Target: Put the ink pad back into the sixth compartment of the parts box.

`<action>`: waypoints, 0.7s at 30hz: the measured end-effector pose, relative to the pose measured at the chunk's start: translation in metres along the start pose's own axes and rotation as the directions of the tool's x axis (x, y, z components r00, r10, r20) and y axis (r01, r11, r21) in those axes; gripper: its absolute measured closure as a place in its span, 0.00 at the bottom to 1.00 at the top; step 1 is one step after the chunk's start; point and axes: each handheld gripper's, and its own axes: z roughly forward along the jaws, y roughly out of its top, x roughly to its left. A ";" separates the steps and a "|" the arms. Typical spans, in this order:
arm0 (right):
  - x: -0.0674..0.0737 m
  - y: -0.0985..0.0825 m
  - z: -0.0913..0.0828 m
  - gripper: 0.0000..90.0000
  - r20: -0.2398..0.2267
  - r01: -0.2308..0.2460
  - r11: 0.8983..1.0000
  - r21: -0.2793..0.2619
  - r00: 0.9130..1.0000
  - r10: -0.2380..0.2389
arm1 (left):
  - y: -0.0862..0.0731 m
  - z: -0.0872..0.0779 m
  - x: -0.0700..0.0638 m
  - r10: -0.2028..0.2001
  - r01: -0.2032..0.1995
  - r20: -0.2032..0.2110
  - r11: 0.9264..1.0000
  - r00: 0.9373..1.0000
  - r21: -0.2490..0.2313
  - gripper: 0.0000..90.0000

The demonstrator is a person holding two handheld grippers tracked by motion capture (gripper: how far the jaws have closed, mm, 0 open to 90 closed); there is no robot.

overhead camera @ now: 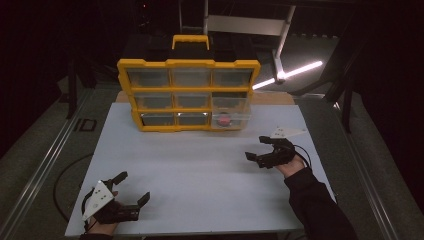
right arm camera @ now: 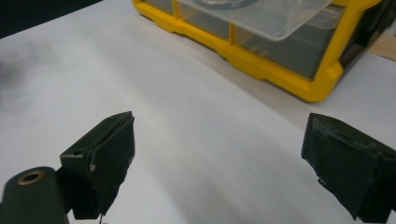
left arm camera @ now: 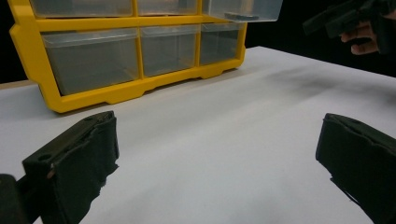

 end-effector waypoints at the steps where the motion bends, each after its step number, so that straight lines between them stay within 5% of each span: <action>1: 0.000 0.000 0.000 0.11 0.000 0.000 1.000 0.000 1.000 0.000 | 0.000 0.000 0.000 0.000 0.000 0.000 1.000 1.000 0.000 0.00; 10: 0.012 -0.023 -0.002 0.11 -0.025 0.027 1.000 -0.017 0.999 -0.027 | 0.000 0.000 0.000 0.000 0.000 0.000 1.000 1.000 0.001 0.00; 21: 0.027 -0.045 -0.006 0.11 -0.123 0.060 0.998 -0.030 0.990 -0.063 | 0.000 0.000 0.000 0.002 -0.002 0.001 1.000 1.000 0.006 0.00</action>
